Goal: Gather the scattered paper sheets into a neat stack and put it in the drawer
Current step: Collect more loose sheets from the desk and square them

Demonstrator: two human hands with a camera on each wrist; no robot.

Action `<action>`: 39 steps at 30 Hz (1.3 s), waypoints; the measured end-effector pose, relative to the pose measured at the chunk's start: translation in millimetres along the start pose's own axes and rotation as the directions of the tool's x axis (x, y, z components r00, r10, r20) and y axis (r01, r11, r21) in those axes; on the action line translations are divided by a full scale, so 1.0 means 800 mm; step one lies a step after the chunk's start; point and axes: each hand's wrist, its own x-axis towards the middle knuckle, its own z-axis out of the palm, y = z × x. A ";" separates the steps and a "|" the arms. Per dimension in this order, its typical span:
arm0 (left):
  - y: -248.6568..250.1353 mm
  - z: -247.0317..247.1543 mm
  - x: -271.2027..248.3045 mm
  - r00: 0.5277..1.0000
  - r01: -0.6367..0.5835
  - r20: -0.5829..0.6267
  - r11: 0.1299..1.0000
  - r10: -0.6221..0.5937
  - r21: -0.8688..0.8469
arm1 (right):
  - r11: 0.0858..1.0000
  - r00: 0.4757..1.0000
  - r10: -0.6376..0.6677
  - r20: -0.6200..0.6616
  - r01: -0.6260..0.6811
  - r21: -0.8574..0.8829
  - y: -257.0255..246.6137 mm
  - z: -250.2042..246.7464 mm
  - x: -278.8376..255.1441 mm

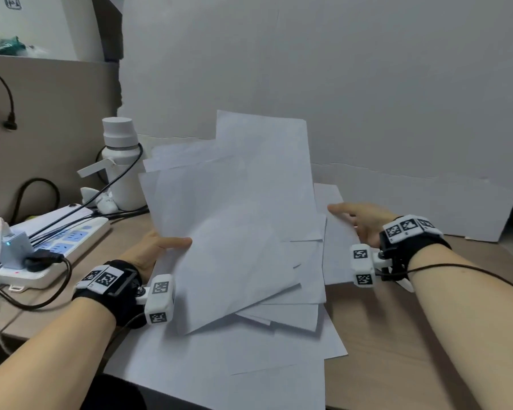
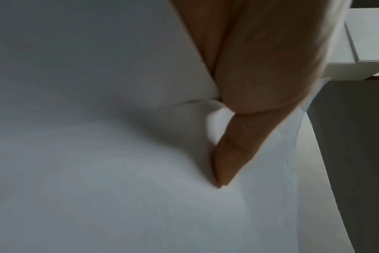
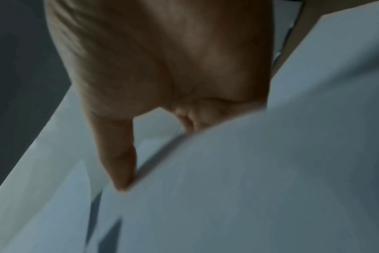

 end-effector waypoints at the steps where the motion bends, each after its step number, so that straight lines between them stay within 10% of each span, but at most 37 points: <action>1: -0.001 -0.001 0.002 1.000 -0.001 -0.014 1.000 0.001 -0.003 | 1.000 1.000 0.002 0.010 -0.002 -0.018 0.001 -0.003 -0.003; 7: -0.003 0.020 0.013 0.999 0.022 -0.032 1.000 -0.021 0.015 | 0.905 0.904 -0.328 -0.273 0.218 -0.366 -0.028 0.004 -0.010; 12: -0.008 0.034 0.023 0.995 0.092 -0.040 0.996 -0.091 0.000 | 0.823 0.578 -0.567 -0.587 0.367 -0.433 -0.082 0.004 -0.027; 17: -0.017 0.051 0.031 0.983 0.181 -0.030 0.983 -0.181 -0.011 | 0.429 0.343 -0.900 -0.270 0.581 -0.691 -0.106 0.057 -0.073; 25: -0.019 0.067 0.028 0.962 0.274 -0.001 0.961 -0.275 -0.044 | 0.086 0.770 -0.460 0.442 0.535 -0.841 -0.019 0.142 -0.066; 30: -0.019 0.066 0.028 0.966 0.252 0.114 0.946 -0.232 -0.204 | 0.092 0.823 -0.278 0.496 0.537 -0.839 0.027 0.151 -0.050; 39: -0.037 0.064 0.056 0.960 0.275 0.008 0.950 -0.279 0.147 | 0.276 0.806 -0.202 0.556 0.592 -0.758 0.046 0.142 -0.046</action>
